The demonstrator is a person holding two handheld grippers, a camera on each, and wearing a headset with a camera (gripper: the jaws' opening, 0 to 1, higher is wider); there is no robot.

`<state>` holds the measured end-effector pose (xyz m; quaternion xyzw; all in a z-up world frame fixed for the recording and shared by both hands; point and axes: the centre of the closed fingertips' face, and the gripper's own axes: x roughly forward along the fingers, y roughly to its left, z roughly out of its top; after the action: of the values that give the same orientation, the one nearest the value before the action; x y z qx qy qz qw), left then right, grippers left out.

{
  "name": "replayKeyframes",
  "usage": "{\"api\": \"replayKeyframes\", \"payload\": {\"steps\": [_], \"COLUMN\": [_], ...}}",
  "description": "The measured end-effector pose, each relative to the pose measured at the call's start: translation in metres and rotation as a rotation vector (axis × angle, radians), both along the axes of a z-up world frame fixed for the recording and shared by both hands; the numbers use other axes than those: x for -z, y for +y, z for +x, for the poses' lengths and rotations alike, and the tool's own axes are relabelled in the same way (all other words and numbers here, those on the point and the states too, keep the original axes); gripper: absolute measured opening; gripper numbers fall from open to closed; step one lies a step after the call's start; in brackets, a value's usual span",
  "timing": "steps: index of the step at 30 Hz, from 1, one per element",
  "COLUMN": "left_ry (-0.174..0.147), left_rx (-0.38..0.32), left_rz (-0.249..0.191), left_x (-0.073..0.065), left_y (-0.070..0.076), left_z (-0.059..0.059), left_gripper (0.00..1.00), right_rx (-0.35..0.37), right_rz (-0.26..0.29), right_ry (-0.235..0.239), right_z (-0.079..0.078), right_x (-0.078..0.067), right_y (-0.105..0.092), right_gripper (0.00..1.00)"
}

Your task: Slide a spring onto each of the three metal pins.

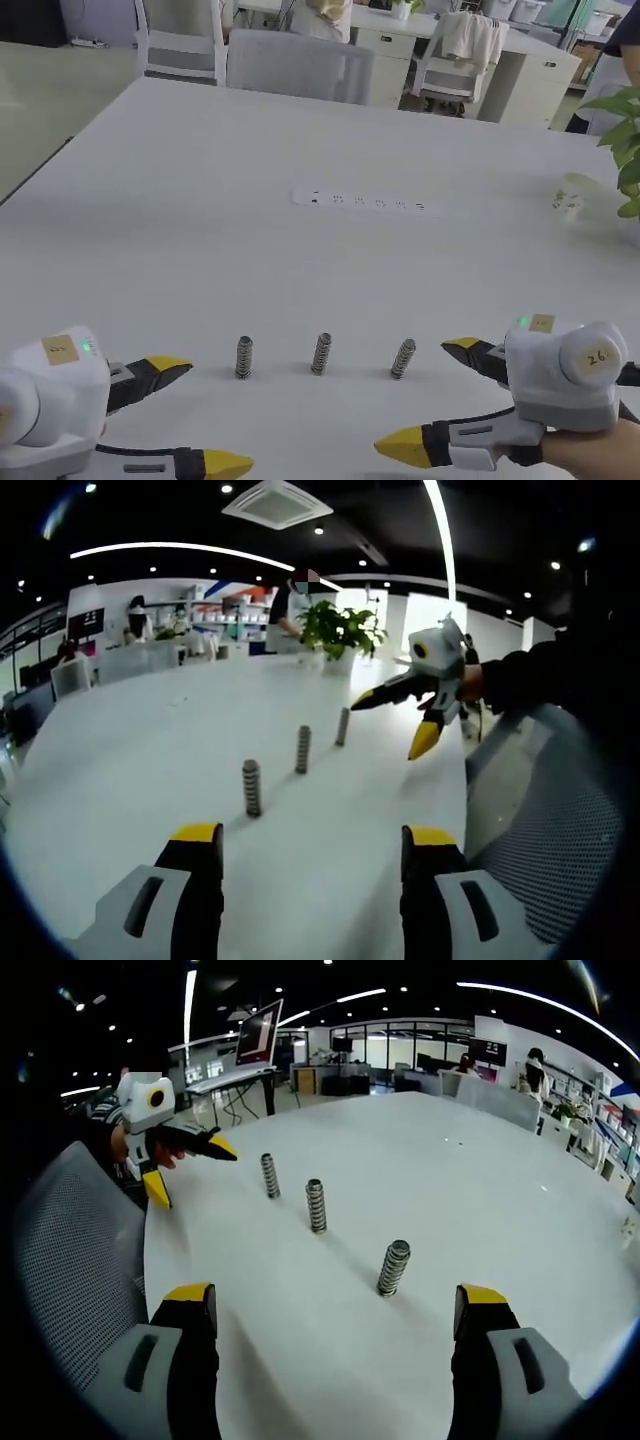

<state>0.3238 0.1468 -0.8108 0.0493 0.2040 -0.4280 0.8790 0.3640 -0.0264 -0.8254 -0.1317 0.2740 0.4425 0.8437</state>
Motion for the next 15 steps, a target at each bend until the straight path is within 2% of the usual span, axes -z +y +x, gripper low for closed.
{"api": "replayKeyframes", "payload": {"steps": [15], "left_ry": [0.009], "left_rx": [-0.031], "left_rz": [0.008], "left_x": [0.0018], "left_y": [-0.0039], "left_z": [-0.0041], "left_gripper": [0.68], "right_rx": [-0.031], "right_rz": [0.012], "right_ry": [0.007], "right_z": [-0.0021], "right_x": [0.0016], "right_y": [0.0035], "right_gripper": [0.99]}}
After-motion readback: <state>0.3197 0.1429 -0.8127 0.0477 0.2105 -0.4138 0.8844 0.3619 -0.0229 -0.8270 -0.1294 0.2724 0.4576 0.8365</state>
